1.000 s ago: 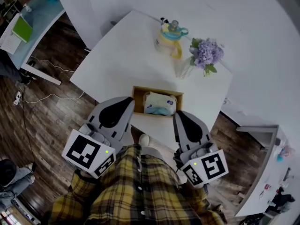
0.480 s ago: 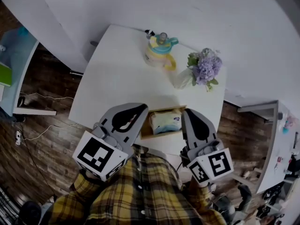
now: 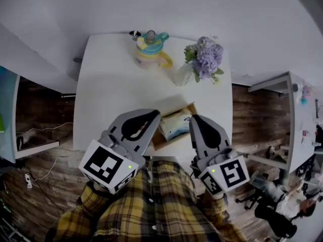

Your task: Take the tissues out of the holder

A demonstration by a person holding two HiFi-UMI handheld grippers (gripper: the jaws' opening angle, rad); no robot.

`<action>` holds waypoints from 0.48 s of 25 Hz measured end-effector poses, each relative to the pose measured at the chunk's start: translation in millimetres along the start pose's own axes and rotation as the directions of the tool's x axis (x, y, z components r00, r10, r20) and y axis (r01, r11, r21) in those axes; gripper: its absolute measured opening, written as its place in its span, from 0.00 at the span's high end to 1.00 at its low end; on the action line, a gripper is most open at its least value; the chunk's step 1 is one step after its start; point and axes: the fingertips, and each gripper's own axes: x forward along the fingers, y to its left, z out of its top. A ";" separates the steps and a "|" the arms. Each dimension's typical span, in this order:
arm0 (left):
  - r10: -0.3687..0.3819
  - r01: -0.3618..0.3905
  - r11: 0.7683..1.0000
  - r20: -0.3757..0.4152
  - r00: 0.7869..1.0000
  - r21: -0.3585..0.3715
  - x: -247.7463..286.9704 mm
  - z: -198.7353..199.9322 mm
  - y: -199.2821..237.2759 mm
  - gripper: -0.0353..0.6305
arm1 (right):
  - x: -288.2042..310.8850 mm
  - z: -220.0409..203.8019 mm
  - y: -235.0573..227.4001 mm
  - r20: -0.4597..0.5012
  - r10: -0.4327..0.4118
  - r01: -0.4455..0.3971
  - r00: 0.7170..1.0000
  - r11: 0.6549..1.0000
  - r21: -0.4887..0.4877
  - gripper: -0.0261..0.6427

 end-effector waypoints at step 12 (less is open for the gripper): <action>-0.019 0.018 0.999 -0.030 0.999 -0.040 10.8 -3.4 -8.2 0.93 | -1.1 -3.1 -1.4 -0.019 0.001 -0.001 1.000 1.000 0.008 0.94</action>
